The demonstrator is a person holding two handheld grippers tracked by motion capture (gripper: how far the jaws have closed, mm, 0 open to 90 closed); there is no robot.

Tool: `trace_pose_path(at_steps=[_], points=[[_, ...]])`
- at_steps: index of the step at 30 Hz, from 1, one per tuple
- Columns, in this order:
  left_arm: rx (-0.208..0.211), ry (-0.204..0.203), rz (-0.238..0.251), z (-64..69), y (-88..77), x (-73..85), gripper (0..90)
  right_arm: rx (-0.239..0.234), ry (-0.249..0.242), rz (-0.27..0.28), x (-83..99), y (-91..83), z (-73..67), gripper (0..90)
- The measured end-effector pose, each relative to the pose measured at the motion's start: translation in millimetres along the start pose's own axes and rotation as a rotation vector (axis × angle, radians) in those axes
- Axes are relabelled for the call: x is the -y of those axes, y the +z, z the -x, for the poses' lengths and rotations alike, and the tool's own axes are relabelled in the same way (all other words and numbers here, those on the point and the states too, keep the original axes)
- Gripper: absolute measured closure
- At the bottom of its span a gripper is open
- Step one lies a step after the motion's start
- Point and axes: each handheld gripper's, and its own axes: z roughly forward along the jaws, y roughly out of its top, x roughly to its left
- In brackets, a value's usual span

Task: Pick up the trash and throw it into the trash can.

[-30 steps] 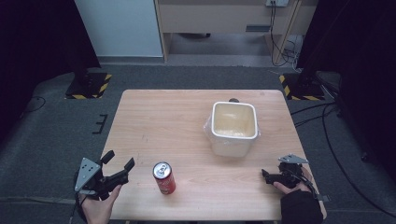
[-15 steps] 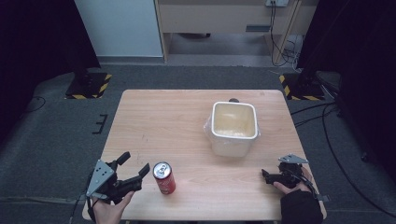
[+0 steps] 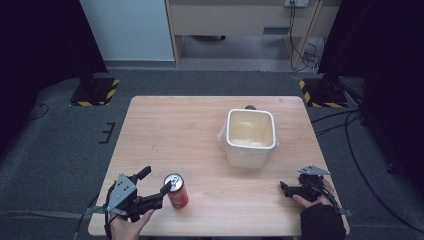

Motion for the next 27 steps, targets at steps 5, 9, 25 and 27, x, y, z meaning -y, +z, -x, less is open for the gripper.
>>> trace_pose_path(at_steps=[5, 9, 25, 27], points=[[0.009, 0.003, -0.019, 3.3, 4.4, 3.7, 15.4, 0.000, 0.000, 0.000, 0.0, 0.0, 0.0, 1.2], [0.025, 0.003, -0.035, 6.9, 9.9, 8.8, 15.1, 0.000, 0.000, 0.000, 0.0, 0.0, 0.0, 1.2], [0.032, 0.007, -0.021, 9.4, 9.2, 8.1, 15.6, 0.000, 0.000, 0.000, 0.0, 0.0, 0.0, 1.2], [0.039, 0.014, -0.024, 11.8, 9.8, 7.7, 15.6, 0.000, 0.000, 0.000, 0.0, 0.0, 0.0, 1.2]])
